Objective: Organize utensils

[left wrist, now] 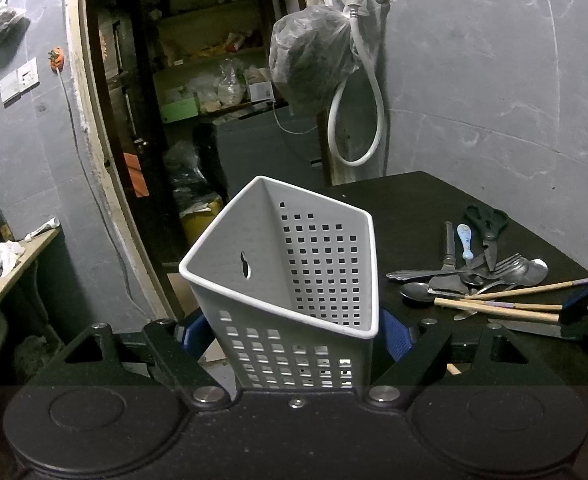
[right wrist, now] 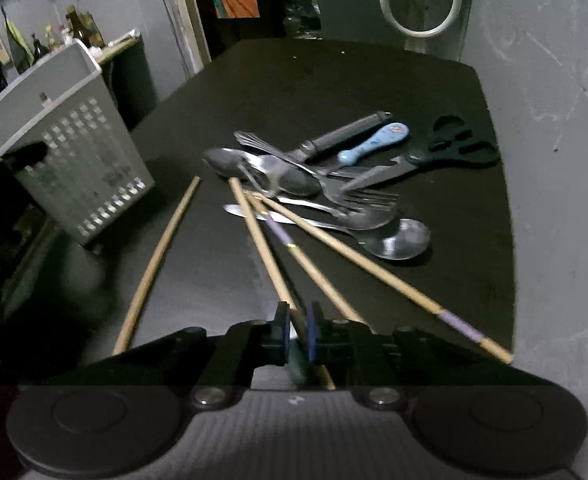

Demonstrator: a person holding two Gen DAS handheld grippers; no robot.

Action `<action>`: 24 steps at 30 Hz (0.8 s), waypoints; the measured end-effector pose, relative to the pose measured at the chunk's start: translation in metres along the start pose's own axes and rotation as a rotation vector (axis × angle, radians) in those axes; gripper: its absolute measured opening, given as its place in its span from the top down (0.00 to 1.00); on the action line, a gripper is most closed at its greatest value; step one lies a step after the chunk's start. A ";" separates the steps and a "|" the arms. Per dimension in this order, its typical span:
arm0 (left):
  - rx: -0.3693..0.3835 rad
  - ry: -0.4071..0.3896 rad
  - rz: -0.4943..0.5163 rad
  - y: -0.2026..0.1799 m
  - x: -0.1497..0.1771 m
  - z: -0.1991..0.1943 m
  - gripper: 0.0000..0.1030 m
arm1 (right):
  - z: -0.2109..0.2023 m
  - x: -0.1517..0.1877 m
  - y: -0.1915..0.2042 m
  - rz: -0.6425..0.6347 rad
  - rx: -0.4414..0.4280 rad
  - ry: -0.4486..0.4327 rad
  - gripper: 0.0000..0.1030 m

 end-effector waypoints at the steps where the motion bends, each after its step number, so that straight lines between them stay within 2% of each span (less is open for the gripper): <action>1: 0.000 0.001 0.000 0.000 0.001 0.000 0.18 | 0.000 0.000 0.004 0.010 -0.018 0.000 0.92; 5: 0.007 -0.006 0.017 0.002 0.001 0.002 0.18 | 0.008 0.003 0.019 0.072 -0.086 0.013 0.94; 10: 0.060 -0.008 0.067 0.009 -0.002 0.006 0.19 | 0.026 0.008 0.042 0.124 -0.130 0.006 0.94; 18: 0.141 -0.030 0.116 0.023 -0.003 0.012 0.19 | 0.028 0.014 0.078 0.133 -0.082 0.023 0.93; 19: 0.152 -0.034 0.118 0.024 -0.003 0.012 0.20 | 0.028 0.016 0.082 0.136 -0.079 0.025 0.92; 21: 0.172 -0.038 0.119 0.026 -0.003 0.013 0.20 | 0.027 0.016 0.087 0.152 -0.060 0.022 0.84; 22: 0.183 -0.041 0.119 0.027 -0.002 0.013 0.20 | 0.026 0.014 0.087 0.159 -0.047 0.019 0.75; 23: 0.190 -0.042 0.120 0.028 -0.002 0.014 0.20 | 0.025 0.011 0.087 0.166 -0.028 0.015 0.71; 24: 0.198 -0.044 0.122 0.028 -0.002 0.014 0.21 | 0.025 0.007 0.087 0.173 -0.012 0.011 0.71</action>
Point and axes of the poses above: each gripper's, at about its wrist camera, not at the fingertips, and z roughly the way its jaws point, y to its left, x to its underside, the point moved 7 cm from there along z, roughly the way its jaws point, and after that the axes turned 15 degrees about y, right-handed, at the moved point
